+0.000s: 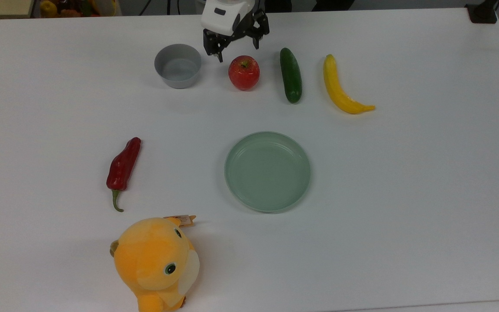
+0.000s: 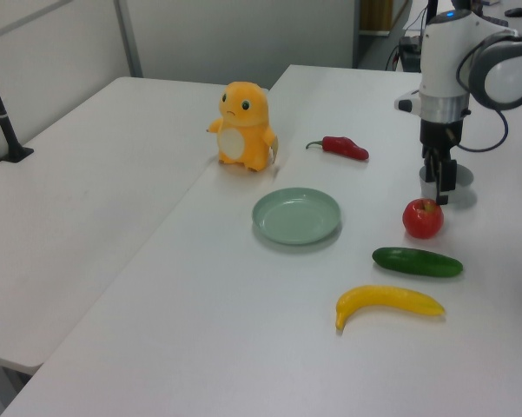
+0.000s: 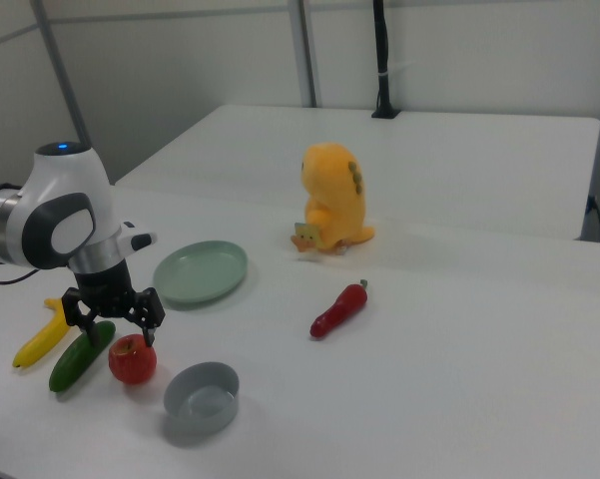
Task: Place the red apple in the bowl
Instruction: 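Move the open gripper over the red apple and lower it, then close the gripper around the red apple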
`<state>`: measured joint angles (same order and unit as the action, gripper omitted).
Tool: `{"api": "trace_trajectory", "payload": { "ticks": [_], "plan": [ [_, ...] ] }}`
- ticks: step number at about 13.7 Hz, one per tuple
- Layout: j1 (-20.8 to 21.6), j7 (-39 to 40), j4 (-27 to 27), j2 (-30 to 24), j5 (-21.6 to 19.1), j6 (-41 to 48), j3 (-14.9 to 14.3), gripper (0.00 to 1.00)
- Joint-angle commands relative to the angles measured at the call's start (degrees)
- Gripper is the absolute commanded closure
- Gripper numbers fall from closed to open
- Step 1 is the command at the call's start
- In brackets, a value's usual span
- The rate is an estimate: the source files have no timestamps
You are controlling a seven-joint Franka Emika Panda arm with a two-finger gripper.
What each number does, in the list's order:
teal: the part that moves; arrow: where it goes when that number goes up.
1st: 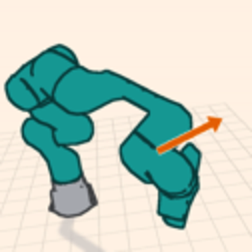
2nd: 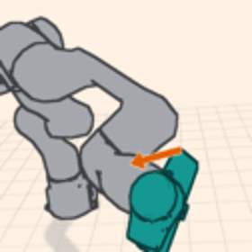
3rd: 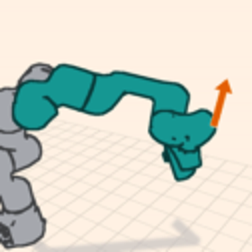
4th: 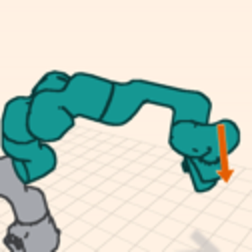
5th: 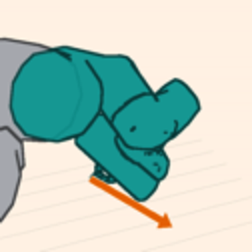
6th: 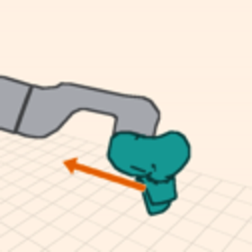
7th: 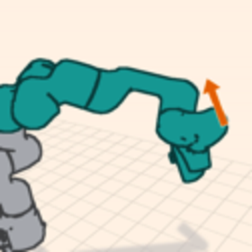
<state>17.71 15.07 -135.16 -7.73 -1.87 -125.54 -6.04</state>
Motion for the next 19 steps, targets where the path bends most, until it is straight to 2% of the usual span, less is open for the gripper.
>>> {"api": "trace_trajectory", "payload": {
  "ticks": [1, 4, 8, 11, 12, 14, 19],
  "plan": [
    [-0.5, -2.4, -3.2, 0.5, 0.3, -7.6, 3.2, 0.00],
    [-1.0, -2.5, -3.8, 2.5, 0.3, -9.8, 5.0, 0.00],
    [-5.0, -2.4, -3.6, 3.0, 0.4, -11.0, 8.3, 0.00],
    [-5.3, -2.3, -3.5, 3.3, 1.3, -10.8, 8.6, 0.20],
    [-5.2, -2.3, -3.4, 3.8, 1.3, -10.7, 8.6, 0.36],
    [-5.3, -2.3, -3.1, 3.8, 1.3, -9.7, 8.6, 0.60],
    [-6.5, -2.3, 1.1, 3.3, 1.3, -2.3, 8.6, 0.63]
  ]
}}
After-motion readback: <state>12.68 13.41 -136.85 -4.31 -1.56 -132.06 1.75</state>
